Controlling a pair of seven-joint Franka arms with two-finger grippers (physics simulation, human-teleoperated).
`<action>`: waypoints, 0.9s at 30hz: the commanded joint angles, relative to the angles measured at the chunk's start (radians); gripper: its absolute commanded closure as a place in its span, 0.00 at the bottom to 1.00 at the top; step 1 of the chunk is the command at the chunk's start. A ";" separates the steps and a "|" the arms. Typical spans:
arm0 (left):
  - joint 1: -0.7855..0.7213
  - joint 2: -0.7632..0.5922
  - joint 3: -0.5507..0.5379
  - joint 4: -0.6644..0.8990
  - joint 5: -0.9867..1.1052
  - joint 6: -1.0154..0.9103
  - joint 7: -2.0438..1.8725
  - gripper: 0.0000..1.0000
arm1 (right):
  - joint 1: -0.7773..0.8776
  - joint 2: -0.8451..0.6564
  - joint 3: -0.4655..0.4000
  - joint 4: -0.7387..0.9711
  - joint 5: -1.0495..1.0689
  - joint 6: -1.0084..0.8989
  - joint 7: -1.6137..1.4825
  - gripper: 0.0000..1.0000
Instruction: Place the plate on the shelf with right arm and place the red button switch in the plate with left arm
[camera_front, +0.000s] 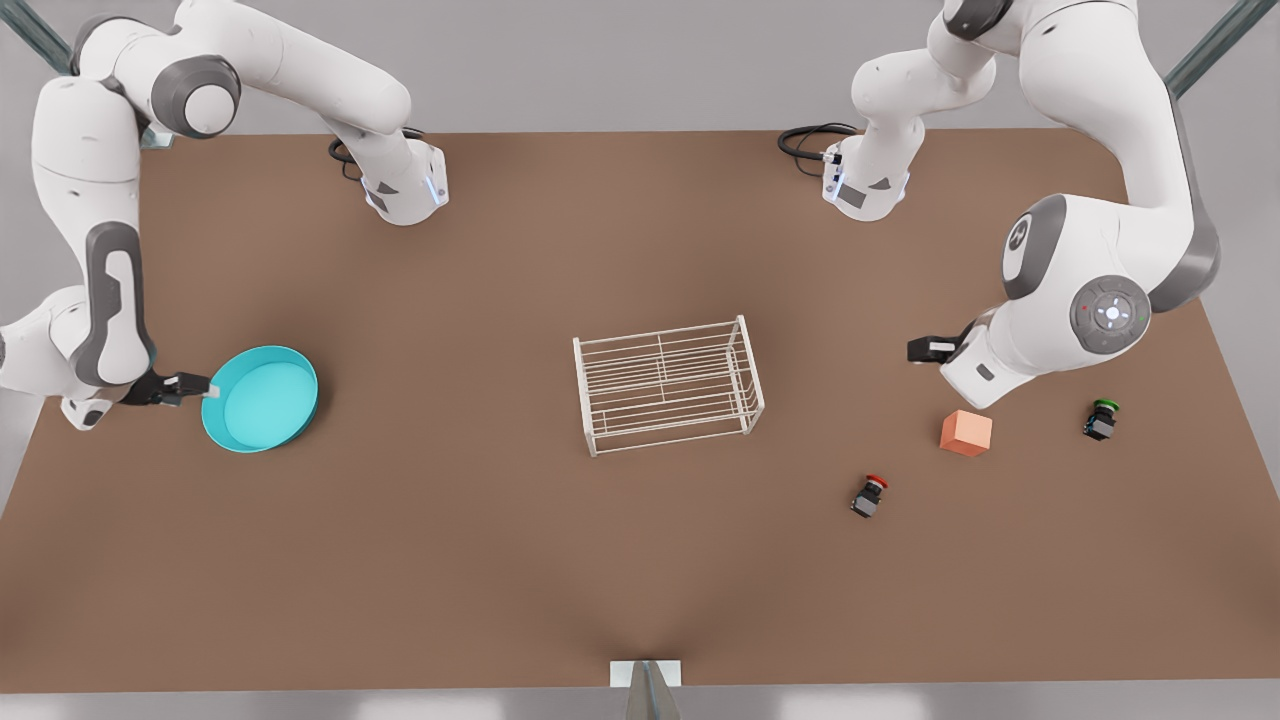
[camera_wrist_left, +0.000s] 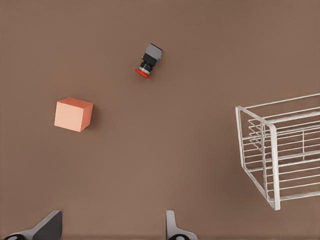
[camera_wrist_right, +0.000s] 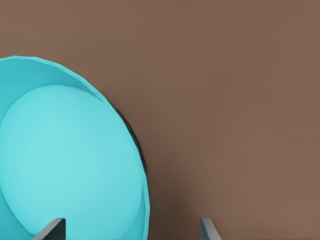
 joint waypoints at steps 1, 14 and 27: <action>0.000 -0.001 -0.001 0.000 0.000 0.001 -0.009 0.00 | 0.000 0.011 0.001 -0.013 0.039 0.104 -0.281 0.00; 0.002 0.000 -0.001 0.002 0.000 -0.002 -0.007 0.00 | 0.002 0.028 0.006 -0.042 0.063 0.093 -0.282 0.24; 0.000 0.002 -0.001 0.000 0.002 -0.002 -0.009 0.00 | 0.009 -0.032 0.041 -0.014 0.103 -0.016 -0.308 0.79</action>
